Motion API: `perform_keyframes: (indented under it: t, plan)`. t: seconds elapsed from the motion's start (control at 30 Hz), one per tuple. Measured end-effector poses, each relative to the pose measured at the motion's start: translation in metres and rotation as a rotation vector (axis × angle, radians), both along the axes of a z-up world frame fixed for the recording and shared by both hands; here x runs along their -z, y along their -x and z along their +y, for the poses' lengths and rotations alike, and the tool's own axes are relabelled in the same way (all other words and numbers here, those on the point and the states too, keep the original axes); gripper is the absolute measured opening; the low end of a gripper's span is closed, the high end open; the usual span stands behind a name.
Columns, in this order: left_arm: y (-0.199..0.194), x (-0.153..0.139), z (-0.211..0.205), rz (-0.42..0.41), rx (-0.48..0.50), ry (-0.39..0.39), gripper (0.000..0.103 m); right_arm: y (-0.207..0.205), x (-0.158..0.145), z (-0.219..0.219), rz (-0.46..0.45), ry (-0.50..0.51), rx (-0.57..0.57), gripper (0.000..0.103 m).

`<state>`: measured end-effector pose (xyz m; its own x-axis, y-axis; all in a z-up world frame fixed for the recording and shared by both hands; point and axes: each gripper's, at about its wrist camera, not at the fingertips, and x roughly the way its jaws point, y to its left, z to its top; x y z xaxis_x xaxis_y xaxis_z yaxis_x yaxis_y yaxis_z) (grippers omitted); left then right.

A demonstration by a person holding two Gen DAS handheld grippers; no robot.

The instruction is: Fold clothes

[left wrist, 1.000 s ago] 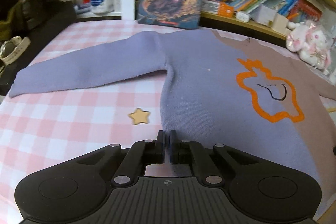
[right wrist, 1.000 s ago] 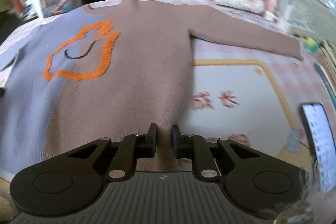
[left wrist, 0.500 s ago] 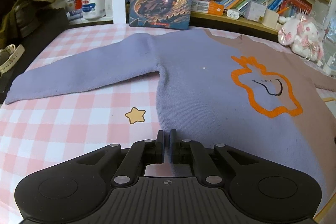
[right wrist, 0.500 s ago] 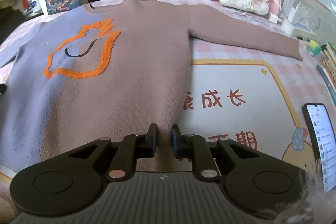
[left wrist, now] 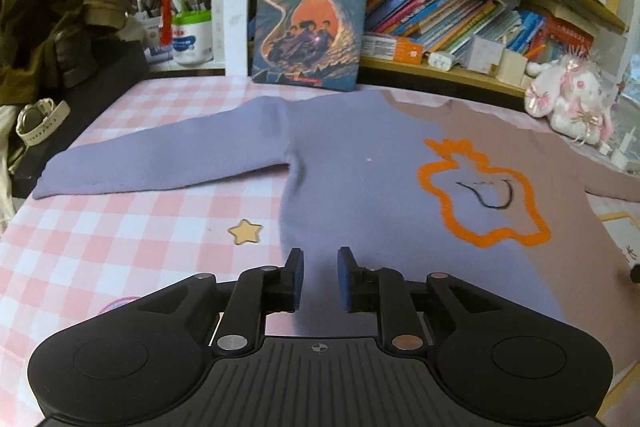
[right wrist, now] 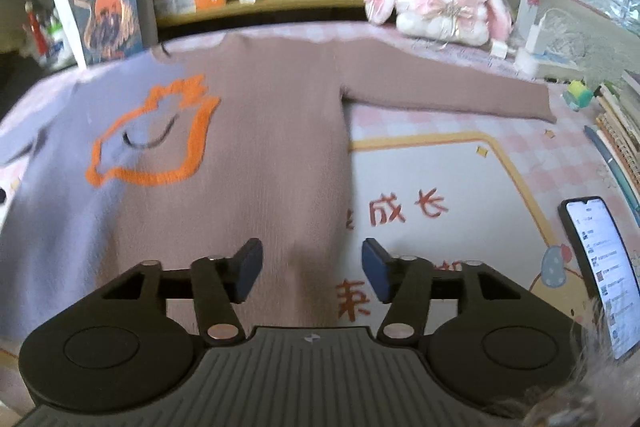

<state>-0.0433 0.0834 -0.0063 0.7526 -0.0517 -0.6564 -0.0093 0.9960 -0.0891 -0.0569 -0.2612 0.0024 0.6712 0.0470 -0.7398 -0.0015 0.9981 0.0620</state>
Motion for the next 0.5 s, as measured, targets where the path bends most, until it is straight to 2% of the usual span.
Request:
perform_keyframes:
  t: [0.17,0.23,0.4,0.47,0.5]
  plan:
    - [0.013,-0.005,-0.020,0.002,-0.001,-0.017,0.022,0.006,-0.006,-0.004,-0.023,-0.017,-0.025,0.070]
    - [0.020,-0.006,-0.025,-0.008,-0.014,-0.022,0.028,0.009,-0.007,-0.006,-0.028,-0.009,-0.040,0.072]
    - [0.037,-0.009,-0.037,-0.038,-0.050,-0.027,0.028,0.017,-0.007,-0.009,-0.053,0.026,-0.046,0.083]
    - [0.042,-0.013,-0.041,-0.037,-0.077,-0.039,0.035,0.021,-0.007,-0.009,-0.072,0.044,-0.037,0.088]
    - [0.045,-0.015,-0.043,-0.036,-0.092,-0.046,0.044,0.023,-0.008,-0.010,-0.083,0.052,-0.032,0.089]
